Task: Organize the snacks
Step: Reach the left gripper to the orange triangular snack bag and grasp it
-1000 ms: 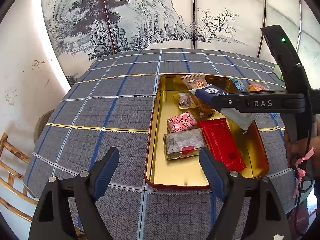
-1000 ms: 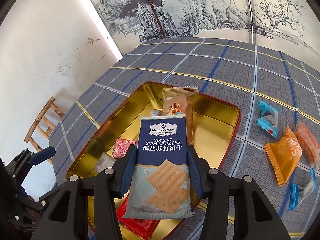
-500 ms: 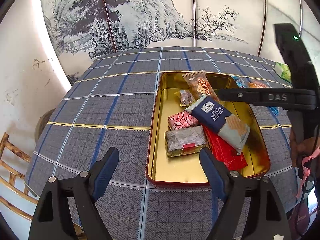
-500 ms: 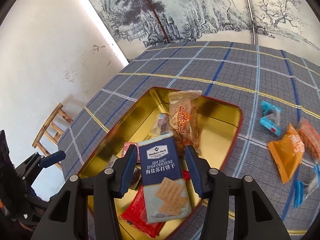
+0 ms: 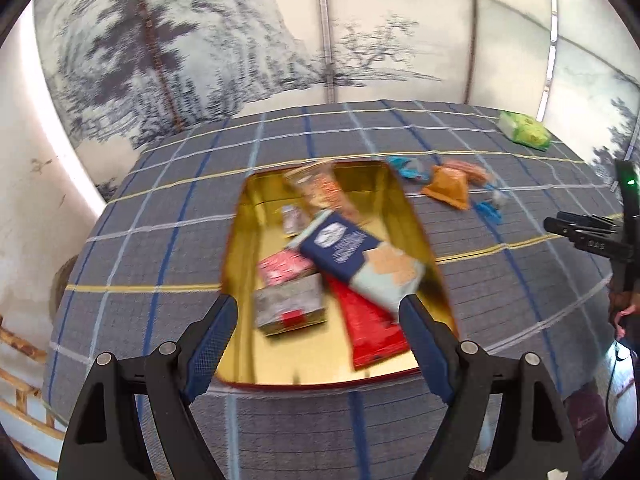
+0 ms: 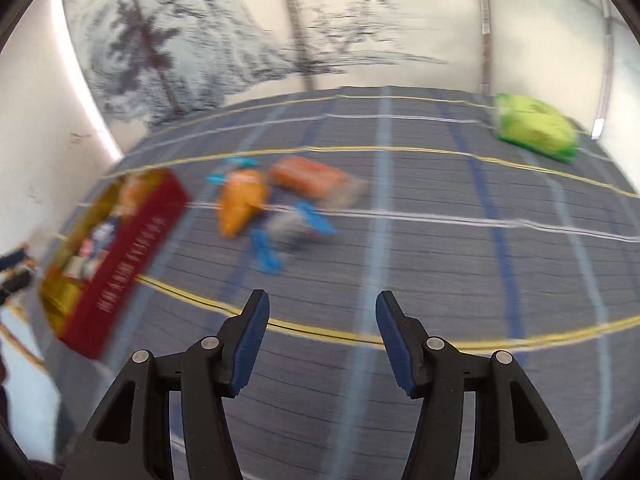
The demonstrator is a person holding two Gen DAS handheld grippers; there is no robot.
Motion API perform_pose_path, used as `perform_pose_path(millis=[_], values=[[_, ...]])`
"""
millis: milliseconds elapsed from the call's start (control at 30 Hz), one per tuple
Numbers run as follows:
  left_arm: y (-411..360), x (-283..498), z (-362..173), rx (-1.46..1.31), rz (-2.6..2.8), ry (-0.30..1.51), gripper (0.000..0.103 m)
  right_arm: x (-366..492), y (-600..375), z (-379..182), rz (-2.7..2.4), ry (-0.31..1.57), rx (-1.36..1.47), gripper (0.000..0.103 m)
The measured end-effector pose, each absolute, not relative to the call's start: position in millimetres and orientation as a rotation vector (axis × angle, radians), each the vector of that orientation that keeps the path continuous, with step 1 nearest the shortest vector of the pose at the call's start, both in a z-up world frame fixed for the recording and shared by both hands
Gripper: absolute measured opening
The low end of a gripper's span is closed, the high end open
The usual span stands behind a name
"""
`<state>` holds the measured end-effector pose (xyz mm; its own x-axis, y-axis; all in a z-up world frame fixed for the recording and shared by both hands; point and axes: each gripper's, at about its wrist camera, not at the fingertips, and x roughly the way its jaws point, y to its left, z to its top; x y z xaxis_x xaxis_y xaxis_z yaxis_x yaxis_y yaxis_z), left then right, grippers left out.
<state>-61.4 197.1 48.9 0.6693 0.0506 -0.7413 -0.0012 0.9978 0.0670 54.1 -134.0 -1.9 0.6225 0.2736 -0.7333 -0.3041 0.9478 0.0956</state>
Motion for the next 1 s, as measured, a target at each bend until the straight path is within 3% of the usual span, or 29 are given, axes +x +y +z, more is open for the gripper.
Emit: perform_pose_path(millis=[233, 433, 767, 1000], values=[[139.0, -27.9, 69.6, 0.080, -0.175, 0.871, 0.080, 61.3, -195.7, -20.6, 0.219, 0.861, 0.006, 0.065], [97.8, 32.9, 75.9, 0.030, -0.268, 0.922, 0.079, 59.9, -196.7, -21.3, 0.277, 0.857, 0.031, 0.080], [46.1, 145.8, 27.2, 0.101, -0.202, 1.049, 0.078, 51.9, -197.6, -17.8, 0.348, 0.820, 0.089, 0.081], [39.2, 182.4, -9.4, 0.128, -0.143, 1.129, 0.075, 46.7, -197.5, -15.6, 0.387, 0.794, 0.096, 0.084]])
